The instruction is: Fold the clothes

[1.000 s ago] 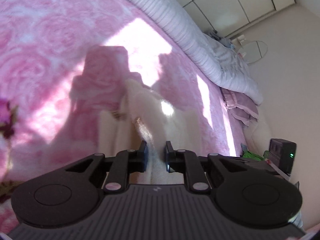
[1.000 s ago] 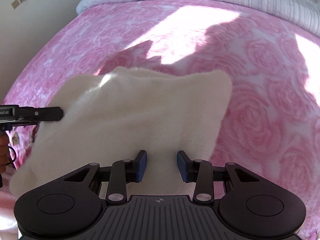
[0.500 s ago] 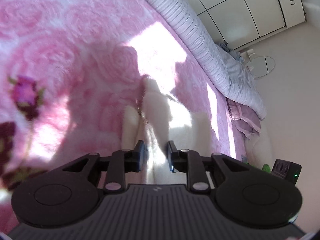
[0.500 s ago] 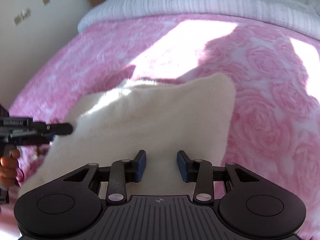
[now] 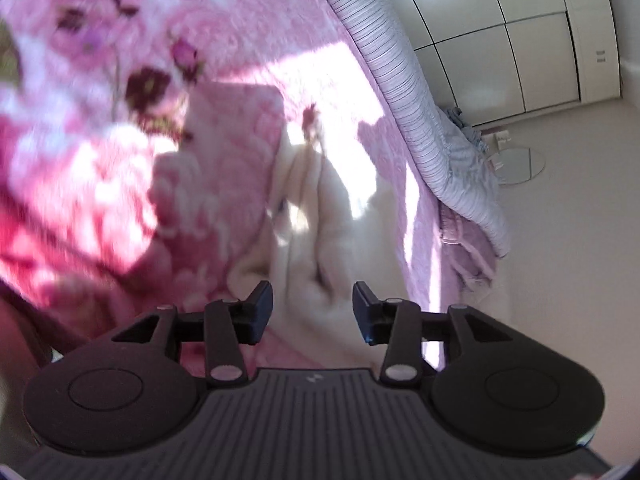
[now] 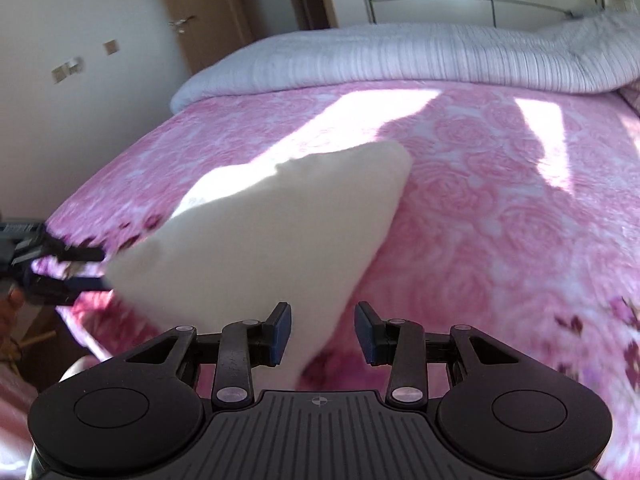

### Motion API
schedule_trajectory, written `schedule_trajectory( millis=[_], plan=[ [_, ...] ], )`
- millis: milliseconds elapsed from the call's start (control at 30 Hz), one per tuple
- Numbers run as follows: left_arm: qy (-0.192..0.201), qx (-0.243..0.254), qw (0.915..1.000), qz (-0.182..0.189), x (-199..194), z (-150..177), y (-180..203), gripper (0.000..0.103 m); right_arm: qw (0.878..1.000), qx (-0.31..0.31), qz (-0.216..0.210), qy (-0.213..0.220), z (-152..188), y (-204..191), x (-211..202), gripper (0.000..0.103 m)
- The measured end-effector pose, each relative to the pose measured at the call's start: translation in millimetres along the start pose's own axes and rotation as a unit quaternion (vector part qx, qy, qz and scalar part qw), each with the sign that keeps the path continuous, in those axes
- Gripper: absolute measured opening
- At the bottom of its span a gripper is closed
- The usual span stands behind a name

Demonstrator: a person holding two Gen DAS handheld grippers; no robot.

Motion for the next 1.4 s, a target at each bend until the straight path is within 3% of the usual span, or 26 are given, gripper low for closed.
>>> schedule_trajectory(
  millis=[267,333,533,633,667,700,833,1000,1200,1333,1400],
  plan=[
    [-0.017,-0.013,0.9998,0.003,36,2,14,0.04,0.99,-0.131,0.055,-0.013,12,-33,7,0.039],
    [-0.013,-0.009,0.9999,-0.001,41,1,15,0.034,0.986,-0.153,0.066,-0.015,14,-38,6,0.039],
    [-0.011,-0.007,0.9999,0.001,42,-1,11,0.031,0.99,-0.141,0.015,0.0,21,-48,4,0.041],
    [0.005,0.01,0.9999,-0.001,41,-4,13,0.022,0.982,-0.181,0.044,-0.005,25,-49,24,0.041],
    [0.017,0.019,0.9997,-0.002,37,-6,15,0.019,0.979,-0.198,0.056,-0.003,27,-49,30,0.033],
    [0.029,0.027,0.9992,-0.003,33,-7,16,0.017,0.977,-0.206,0.057,0.0,26,-52,32,0.015],
    [0.078,0.052,0.9956,-0.002,13,-13,14,0.017,0.972,-0.231,0.051,0.01,25,-64,36,0.01],
    [0.071,0.06,0.9954,-0.021,33,0,-1,0.018,0.969,-0.244,0.047,-0.013,33,-64,44,0.01],
    [0.093,0.108,0.9882,-0.055,34,-6,4,0.018,0.964,-0.259,0.047,-0.051,46,-60,54,0.016],
    [0.104,0.137,0.982,-0.078,28,2,8,0.019,0.953,-0.292,0.041,-0.076,56,-70,60,0.039],
    [0.103,0.142,0.9808,-0.085,24,4,9,0.02,0.955,-0.284,0.038,-0.081,56,-69,57,0.039]
  ],
)
Point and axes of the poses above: each gripper's, at about its wrist camera, not at the fingertips, and x roughly the way its jaws point, y to its right, z to its underside, the point moved 9 cm from there along x, roughly the way its jaws point, and after that the axes turned 13 degrees about -z, right-handed, at the moved point
